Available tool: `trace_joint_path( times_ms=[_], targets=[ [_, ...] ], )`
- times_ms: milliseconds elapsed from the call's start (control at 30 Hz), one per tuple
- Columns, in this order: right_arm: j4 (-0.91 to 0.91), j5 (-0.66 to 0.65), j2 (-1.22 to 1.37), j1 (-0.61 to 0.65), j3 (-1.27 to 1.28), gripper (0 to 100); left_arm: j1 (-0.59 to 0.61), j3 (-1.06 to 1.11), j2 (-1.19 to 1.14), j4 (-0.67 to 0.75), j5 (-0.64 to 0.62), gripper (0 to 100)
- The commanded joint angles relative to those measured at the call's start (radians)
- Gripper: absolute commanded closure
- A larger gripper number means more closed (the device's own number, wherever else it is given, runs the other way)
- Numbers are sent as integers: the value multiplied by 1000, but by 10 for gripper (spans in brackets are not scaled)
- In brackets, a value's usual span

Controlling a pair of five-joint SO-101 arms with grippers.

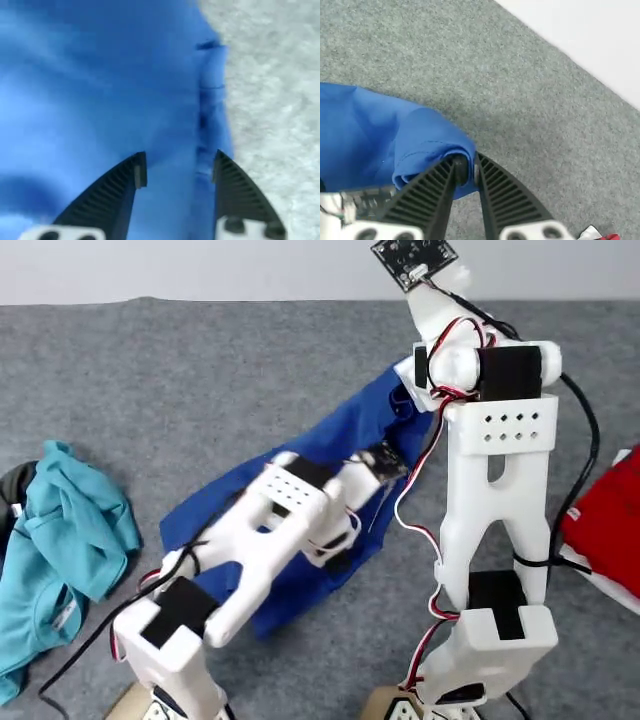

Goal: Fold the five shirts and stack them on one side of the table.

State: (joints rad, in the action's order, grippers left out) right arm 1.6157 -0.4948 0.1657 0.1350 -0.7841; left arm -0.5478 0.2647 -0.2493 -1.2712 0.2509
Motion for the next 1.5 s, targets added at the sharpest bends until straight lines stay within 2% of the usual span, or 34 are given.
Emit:
trace_joint_path(
  times_ms=[0, 267, 533, 700, 767, 1000, 1233, 1467],
  targets=[
    [5, 11, -7, 2, -28, 988, -29, -27, -2, 17, -12, 786],
    [5, 11, -7, 2, -28, 988, 52, -28, -32, 60, -15, 793],
    [5, 11, -7, 2, -28, 988, 63, -28, -44, 71, -14, 866],
    [5, 9, -7, 2, -28, 988, 63, -33, 0, 60, -14, 953],
    [5, 9, -7, 2, -28, 988, 63, -45, 38, 41, -15, 993],
    [5, 8, -18, -25, -32, 988, 75, -120, 209, -91, -20, 994],
    [7, 11, -79, -94, -32, 988, 143, -236, 454, -203, -23, 994],
    [127, 11, -206, -116, -32, 988, 199, -266, 707, -281, -41, 994]
  ],
)
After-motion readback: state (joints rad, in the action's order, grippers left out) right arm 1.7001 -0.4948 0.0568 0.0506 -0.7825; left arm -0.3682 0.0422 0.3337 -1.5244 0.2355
